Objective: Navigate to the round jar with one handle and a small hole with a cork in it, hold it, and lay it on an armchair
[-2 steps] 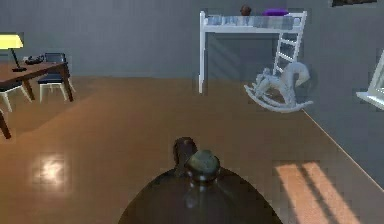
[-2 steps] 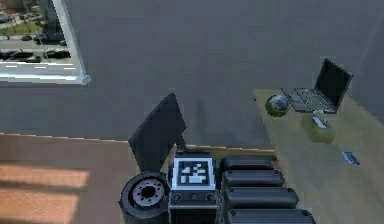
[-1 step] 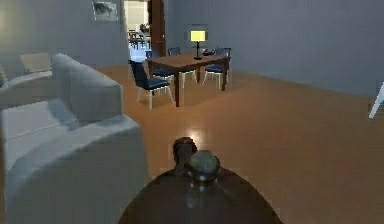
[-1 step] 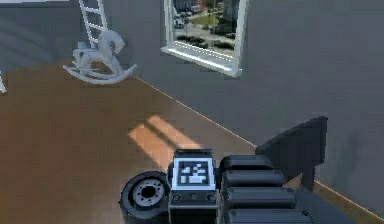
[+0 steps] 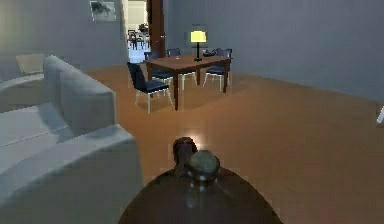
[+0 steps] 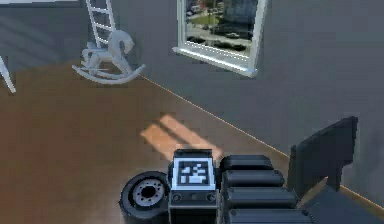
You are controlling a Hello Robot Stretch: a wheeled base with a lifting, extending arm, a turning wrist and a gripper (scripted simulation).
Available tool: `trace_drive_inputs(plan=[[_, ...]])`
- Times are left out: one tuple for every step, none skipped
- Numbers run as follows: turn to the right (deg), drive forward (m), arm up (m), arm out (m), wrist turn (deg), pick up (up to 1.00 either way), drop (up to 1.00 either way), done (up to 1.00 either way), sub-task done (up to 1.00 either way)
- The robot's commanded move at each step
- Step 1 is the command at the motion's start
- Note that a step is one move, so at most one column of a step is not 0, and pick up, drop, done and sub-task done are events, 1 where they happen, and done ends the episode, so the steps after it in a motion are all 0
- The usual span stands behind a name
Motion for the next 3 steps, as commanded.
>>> trace_drive_inputs(plan=[[18.0, 0.0, 0.0, 0.0, 0.0, 0.0, 0.0, 0.0, 0.0], [0.0, 1.0, 0.0, 0.0, 0.0, 0.0, 0.0, 0.0, 0.0], [3.0, 0.0, 0.0, 0.0, 0.0, 0.0, 0.0, 0.0, 0.0]])
